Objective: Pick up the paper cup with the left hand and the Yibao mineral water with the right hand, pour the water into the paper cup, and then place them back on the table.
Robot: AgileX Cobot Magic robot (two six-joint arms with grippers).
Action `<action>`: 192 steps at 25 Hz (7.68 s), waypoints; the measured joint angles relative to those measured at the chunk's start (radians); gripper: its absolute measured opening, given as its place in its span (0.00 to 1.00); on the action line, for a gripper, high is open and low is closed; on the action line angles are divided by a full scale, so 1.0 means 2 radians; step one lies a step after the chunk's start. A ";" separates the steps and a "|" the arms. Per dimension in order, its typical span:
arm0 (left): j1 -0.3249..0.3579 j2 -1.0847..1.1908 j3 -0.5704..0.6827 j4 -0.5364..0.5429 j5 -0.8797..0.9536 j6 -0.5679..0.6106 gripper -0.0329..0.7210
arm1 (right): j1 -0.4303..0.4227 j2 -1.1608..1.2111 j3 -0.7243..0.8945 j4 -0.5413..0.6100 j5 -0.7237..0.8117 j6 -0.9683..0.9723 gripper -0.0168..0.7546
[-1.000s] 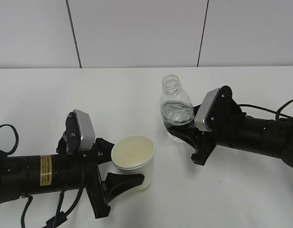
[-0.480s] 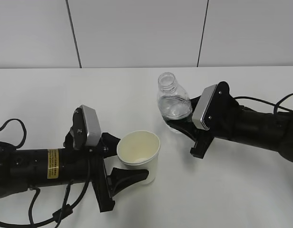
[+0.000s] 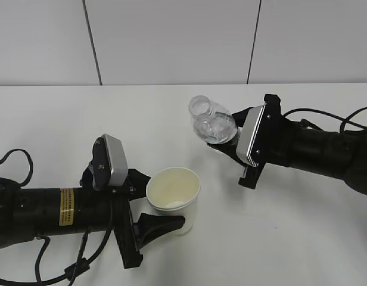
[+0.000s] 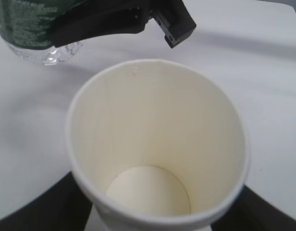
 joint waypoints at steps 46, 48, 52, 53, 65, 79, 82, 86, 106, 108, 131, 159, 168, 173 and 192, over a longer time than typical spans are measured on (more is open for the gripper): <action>0.000 0.000 0.000 0.011 0.000 0.001 0.67 | 0.000 0.000 0.000 0.024 -0.024 -0.246 0.49; 0.000 0.000 0.000 0.013 0.000 0.001 0.67 | 0.000 0.000 0.000 0.024 -0.025 -0.256 0.49; 0.000 0.000 0.000 0.019 0.000 0.001 0.67 | 0.000 0.000 0.000 0.024 -0.025 -0.278 0.49; 0.000 0.000 0.000 0.020 0.000 0.001 0.67 | 0.000 0.000 0.000 0.024 -0.025 -0.280 0.49; 0.000 0.000 0.000 0.040 -0.023 0.001 0.67 | 0.000 0.000 0.000 0.024 -0.026 -0.315 0.49; 0.000 0.000 0.000 0.041 -0.023 0.001 0.67 | 0.000 0.000 0.000 0.024 -0.026 -0.388 0.49; 0.000 0.000 0.000 0.041 -0.023 0.001 0.67 | 0.000 0.000 0.000 0.024 -0.026 -0.396 0.49; 0.000 0.000 0.000 0.041 -0.023 0.001 0.67 | 0.000 0.000 0.000 0.024 -0.026 -0.406 0.49; 0.000 0.000 0.000 0.057 -0.023 -0.014 0.67 | 0.000 0.000 0.000 0.024 -0.051 -0.458 0.49; 0.000 0.000 0.000 0.061 -0.023 -0.015 0.67 | 0.000 0.000 0.000 0.024 -0.053 -0.458 0.49; 0.000 0.000 0.000 0.088 -0.023 -0.016 0.66 | 0.000 0.000 0.000 0.024 -0.056 -0.486 0.49; 0.000 0.000 0.000 0.088 -0.023 -0.016 0.66 | 0.000 0.000 0.000 0.024 -0.057 -0.507 0.49; 0.000 0.000 0.000 0.088 -0.022 -0.016 0.66 | 0.000 0.000 0.000 0.024 -0.059 -0.507 0.48; 0.000 0.000 0.000 0.088 -0.023 -0.016 0.66 | 0.000 0.000 0.000 0.024 -0.060 -0.507 0.48; 0.000 0.000 0.000 0.088 -0.021 -0.016 0.66 | 0.000 0.000 0.000 0.024 -0.060 -0.507 0.48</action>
